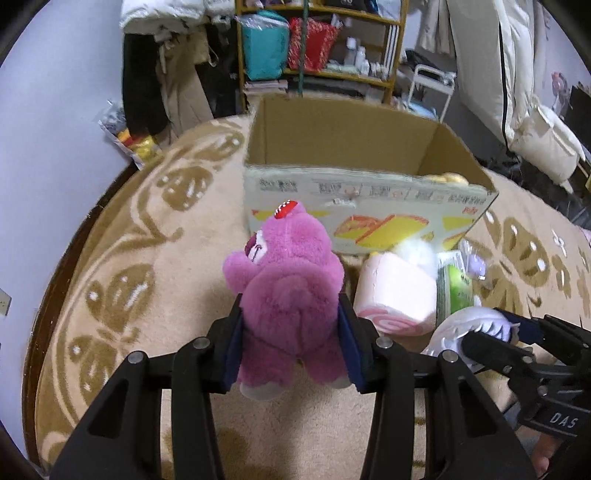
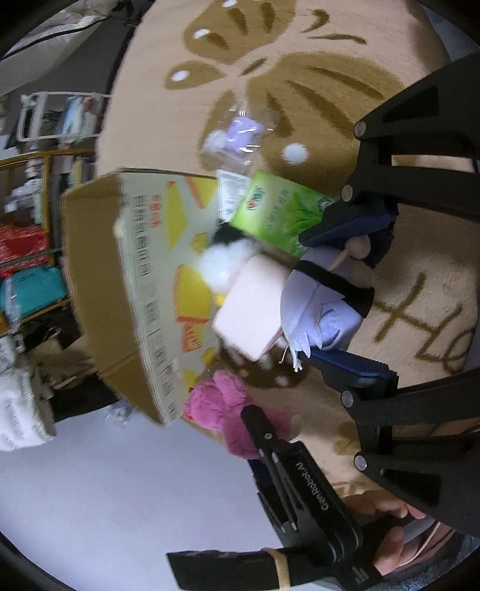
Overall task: Organize soft objects
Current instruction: 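Lift the pink bear and lavender plush and carry them over the box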
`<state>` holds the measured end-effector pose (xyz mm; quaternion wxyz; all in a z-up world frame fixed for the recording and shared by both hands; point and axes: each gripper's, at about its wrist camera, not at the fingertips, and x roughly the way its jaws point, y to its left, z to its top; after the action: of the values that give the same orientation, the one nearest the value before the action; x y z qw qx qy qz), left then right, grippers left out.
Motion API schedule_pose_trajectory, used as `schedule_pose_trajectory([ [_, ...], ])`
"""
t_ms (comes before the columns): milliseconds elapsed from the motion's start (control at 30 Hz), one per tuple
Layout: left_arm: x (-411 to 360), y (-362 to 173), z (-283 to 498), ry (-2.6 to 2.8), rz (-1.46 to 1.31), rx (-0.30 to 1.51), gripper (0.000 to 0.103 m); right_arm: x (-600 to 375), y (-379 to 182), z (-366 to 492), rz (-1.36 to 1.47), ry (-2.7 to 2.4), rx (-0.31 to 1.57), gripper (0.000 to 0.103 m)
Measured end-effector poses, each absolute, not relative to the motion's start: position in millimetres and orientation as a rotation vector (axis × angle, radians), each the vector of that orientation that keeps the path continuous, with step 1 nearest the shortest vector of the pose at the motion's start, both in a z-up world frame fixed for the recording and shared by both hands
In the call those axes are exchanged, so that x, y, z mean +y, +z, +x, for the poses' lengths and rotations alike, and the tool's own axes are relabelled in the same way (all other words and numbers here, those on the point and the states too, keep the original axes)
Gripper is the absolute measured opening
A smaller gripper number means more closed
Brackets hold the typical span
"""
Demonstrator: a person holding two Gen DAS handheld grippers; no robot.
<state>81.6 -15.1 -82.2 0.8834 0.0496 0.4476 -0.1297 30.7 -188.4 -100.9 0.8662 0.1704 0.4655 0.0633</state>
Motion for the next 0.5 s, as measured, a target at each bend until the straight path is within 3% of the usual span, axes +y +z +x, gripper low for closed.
schedule_pose_trajectory([
  [500,-11.8,-20.0,25.7,-0.178,0.155,0.582,0.044,-171.9,-18.4,-2.8,0.178,0.059,0.515,0.058],
])
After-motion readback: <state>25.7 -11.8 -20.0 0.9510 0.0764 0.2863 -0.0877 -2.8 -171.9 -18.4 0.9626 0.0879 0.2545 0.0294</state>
